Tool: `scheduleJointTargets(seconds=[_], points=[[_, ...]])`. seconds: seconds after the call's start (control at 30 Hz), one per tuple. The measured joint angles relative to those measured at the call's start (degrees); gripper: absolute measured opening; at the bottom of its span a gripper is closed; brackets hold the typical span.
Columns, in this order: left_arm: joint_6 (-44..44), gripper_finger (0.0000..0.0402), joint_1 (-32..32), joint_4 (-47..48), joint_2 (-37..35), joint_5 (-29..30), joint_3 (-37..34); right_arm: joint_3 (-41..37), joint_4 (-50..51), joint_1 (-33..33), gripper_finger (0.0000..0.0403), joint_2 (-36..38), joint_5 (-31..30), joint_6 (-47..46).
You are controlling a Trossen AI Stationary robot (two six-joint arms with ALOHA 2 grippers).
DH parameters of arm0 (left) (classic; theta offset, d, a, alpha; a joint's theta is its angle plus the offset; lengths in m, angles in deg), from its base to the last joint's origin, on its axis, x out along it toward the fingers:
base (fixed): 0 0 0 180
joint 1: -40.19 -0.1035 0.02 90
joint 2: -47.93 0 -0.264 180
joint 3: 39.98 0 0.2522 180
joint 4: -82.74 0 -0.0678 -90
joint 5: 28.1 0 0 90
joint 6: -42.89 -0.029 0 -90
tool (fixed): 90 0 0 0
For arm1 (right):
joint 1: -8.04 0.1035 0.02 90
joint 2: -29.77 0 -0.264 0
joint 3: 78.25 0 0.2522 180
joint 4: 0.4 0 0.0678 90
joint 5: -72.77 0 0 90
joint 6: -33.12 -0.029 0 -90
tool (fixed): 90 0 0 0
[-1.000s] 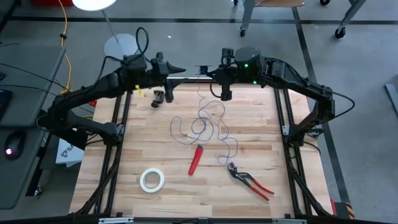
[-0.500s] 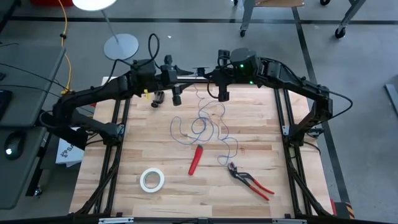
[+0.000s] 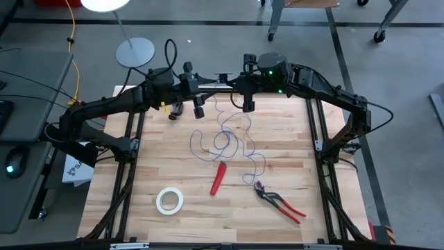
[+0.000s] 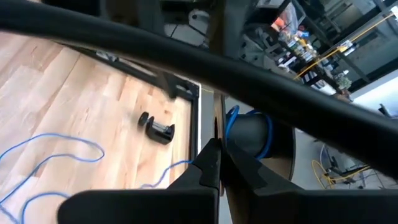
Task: Coil cords
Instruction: Uncoil the blue wire cable from the black spool
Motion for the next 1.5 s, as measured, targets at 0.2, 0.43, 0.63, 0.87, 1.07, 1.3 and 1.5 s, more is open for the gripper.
scheduleJointTargets(seconds=[0.2,0.43,0.63,0.87,1.07,1.3,1.5], points=[[0.16,0.0102,0.96,3.06,-0.44,6.45,0.00,-0.04,-0.88,0.02,0.0000,0.02,0.11,-2.68],[1.40,0.0095,-1.61,11.71,-6.32,15.26,-0.02,-0.04,-4.98,-0.55,0.0000,1.73,2.78,-9.12],[18.32,0.0105,-6.78,8.62,-7.06,-2.69,-0.02,-0.04,-12.42,-3.27,0.0000,1.97,15.67,-27.56],[30.52,0.0121,-8.64,4.22,-6.34,-11.59,-0.02,-0.04,-16.45,-4.17,0.0000,1.99,21.33,-35.27],[32.19,0.0149,-8.68,2.20,-5.39,-17.09,-0.02,-0.04,-18.61,-4.13,0.0000,2.12,24.63,-36.48],[31.68,0.0173,-8.51,-0.64,-2.58,-18.52,-0.02,-0.04,-18.50,-4.07,0.0000,2.12,24.64,-36.48],[30.24,0.0175,-8.51,-0.92,-2.03,-18.51,0.00,-0.04,-18.51,-4.07,0.0000,2.12,24.67,-36.46]])
